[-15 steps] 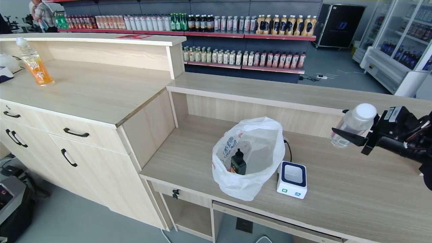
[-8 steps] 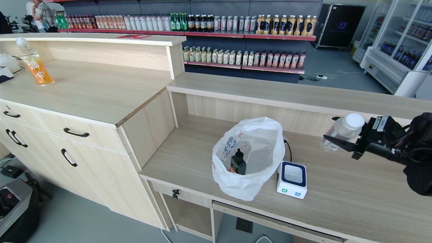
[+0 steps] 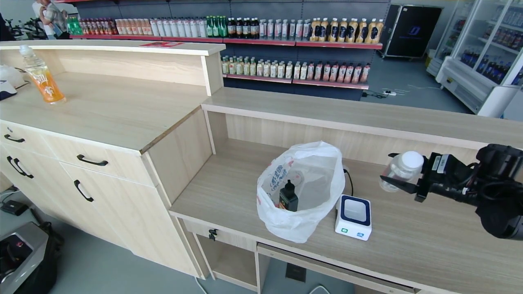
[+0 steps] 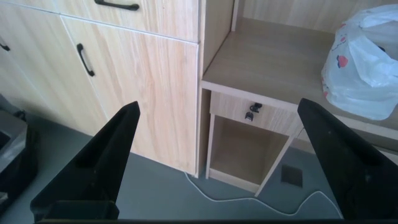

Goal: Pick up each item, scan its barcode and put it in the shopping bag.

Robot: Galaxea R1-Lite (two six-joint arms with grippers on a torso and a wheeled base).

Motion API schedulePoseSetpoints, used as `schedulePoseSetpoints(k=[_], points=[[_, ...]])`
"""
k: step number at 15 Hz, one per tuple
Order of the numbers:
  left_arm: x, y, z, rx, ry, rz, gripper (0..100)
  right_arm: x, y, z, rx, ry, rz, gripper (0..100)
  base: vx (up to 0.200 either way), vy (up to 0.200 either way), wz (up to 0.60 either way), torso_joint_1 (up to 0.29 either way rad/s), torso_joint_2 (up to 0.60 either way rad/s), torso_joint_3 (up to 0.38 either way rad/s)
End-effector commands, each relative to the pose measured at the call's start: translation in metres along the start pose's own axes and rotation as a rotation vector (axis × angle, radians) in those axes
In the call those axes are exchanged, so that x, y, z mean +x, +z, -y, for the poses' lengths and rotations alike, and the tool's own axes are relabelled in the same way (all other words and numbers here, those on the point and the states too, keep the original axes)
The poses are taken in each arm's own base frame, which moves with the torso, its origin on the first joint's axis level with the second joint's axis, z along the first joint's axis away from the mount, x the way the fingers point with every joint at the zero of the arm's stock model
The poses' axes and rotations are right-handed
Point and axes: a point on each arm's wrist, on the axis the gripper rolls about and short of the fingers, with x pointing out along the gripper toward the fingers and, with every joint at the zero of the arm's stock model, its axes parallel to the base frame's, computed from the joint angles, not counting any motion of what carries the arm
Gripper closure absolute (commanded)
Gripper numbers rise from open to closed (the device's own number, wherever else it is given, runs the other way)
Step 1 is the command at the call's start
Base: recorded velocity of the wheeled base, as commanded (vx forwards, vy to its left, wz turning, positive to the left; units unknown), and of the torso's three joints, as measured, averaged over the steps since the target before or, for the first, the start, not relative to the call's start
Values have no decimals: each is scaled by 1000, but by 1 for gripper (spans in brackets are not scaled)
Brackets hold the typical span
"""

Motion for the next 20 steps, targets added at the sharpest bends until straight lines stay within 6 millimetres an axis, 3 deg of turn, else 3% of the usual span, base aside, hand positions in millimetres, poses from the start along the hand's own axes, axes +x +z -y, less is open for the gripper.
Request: schedulePoseSetpoints(k=[1, 5, 20], points=[[0, 0, 0, -1, 1, 1, 0, -3, -4, -1, -24, 13, -12, 100, 0, 0, 0, 0, 0, 0], [0, 0, 0, -1, -1, 1, 0, -2, -8, -7, -146, 94, 32, 100, 0, 0, 0, 0, 0, 0], [0, 0, 0, -1, 1, 1, 0, 21, -40, -28, -203, 150, 55, 100, 0, 0, 0, 0, 0, 0]])
